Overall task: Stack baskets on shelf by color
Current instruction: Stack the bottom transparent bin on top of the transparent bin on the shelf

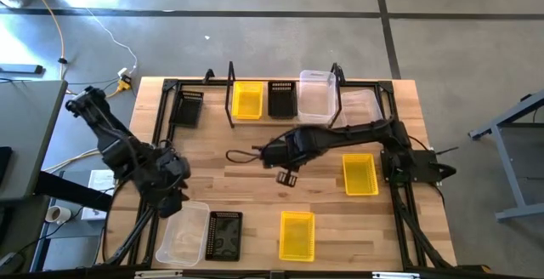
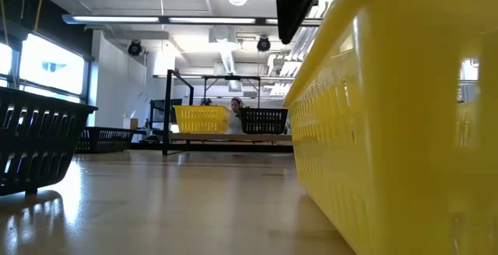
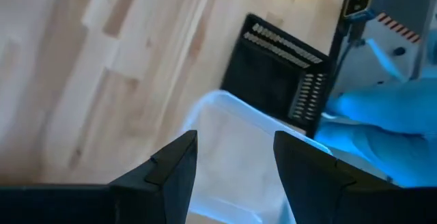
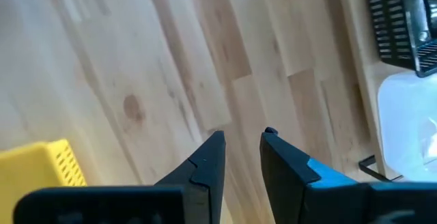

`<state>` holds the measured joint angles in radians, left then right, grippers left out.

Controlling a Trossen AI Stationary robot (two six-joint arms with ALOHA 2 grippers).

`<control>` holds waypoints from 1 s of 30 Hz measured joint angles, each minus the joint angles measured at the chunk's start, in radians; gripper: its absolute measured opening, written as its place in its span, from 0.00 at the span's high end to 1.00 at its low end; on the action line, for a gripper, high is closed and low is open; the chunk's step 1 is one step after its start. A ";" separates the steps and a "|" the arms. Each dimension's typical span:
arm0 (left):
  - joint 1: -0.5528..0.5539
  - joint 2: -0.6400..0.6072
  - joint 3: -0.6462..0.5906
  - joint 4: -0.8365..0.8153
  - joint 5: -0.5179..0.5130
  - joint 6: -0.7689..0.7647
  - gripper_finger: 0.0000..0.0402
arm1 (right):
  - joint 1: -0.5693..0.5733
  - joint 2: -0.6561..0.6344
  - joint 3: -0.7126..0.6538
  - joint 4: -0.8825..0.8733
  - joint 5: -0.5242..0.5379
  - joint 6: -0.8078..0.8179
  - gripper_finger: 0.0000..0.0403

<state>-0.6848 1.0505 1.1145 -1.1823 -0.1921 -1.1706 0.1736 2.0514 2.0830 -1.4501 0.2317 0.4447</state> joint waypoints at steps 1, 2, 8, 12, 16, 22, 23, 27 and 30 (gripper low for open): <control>-0.018 0.004 0.000 0.000 0.000 -0.040 0.54 | 0.009 0.000 0.000 -0.004 -0.001 -0.009 0.80; -0.034 0.008 0.000 0.000 0.000 -0.083 0.54 | 0.017 0.000 0.000 -0.005 -0.006 -0.022 0.80; -0.115 0.057 0.000 -0.004 -0.002 -0.394 0.54 | 0.054 0.000 0.000 -0.005 -0.081 -0.064 0.80; -0.143 0.112 0.000 -0.055 -0.002 -0.616 0.54 | 0.083 0.000 0.000 -0.005 -0.084 -0.090 0.80; -0.174 0.183 0.000 -0.117 0.020 -0.787 0.54 | 0.111 0.000 0.000 -0.005 -0.085 -0.113 0.80; -0.229 0.296 0.000 -0.145 0.083 -0.964 0.54 | 0.138 0.000 0.000 -0.005 -0.085 -0.132 0.80; -0.238 0.313 0.000 -0.147 0.093 -0.990 0.54 | 0.142 0.000 0.000 -0.005 -0.085 -0.132 0.80; -0.270 0.375 0.000 -0.148 0.117 -1.076 0.54 | 0.153 0.000 0.000 -0.005 -0.085 -0.138 0.80; -0.282 0.413 0.000 -0.149 0.148 -1.103 0.54 | 0.159 0.000 0.000 -0.005 -0.084 -0.138 0.80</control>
<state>-0.9667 1.4634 1.1141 -1.3317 -0.0445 -2.2734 0.3326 2.0514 2.0830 -1.4551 0.1478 0.3071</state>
